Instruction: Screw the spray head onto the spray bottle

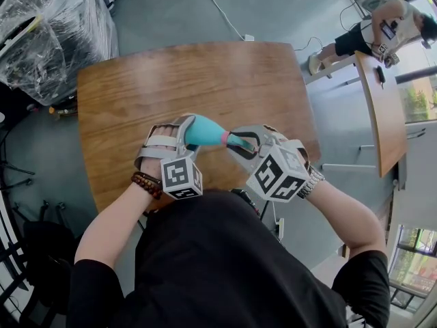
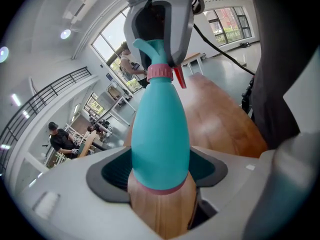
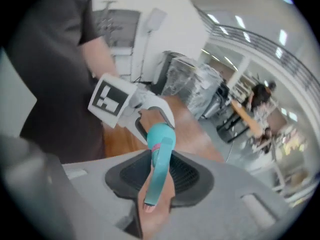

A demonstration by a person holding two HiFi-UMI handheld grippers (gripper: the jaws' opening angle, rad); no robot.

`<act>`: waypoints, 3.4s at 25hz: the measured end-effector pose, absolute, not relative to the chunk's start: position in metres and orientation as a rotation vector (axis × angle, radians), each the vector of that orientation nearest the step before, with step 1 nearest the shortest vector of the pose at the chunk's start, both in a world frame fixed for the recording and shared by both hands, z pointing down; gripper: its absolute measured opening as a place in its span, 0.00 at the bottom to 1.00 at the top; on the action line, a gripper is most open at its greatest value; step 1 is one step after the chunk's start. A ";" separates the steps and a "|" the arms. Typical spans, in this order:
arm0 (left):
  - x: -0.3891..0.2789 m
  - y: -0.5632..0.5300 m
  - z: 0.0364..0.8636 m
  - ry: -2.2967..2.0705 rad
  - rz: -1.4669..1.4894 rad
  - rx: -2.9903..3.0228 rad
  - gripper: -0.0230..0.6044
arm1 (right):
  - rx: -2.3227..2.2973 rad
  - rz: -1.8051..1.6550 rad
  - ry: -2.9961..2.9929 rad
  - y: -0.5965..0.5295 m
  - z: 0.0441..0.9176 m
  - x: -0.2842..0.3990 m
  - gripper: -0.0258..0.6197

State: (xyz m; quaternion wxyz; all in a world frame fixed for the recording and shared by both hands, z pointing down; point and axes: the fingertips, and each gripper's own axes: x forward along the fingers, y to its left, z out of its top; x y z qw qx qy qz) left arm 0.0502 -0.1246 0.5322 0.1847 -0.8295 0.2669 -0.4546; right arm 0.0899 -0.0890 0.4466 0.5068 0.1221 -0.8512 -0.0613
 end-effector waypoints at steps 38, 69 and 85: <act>0.040 -0.107 0.563 0.551 -1.210 -2.694 0.62 | 0.464 -0.025 -2.276 -0.109 0.383 0.111 0.43; 0.063 -0.070 0.556 0.165 -1.235 -2.655 0.62 | -0.285 -1.318 -1.638 -0.038 0.472 0.100 0.22; 0.070 -0.095 0.564 0.464 -1.243 -2.506 0.62 | 0.529 0.962 -2.065 -0.090 0.483 0.118 0.22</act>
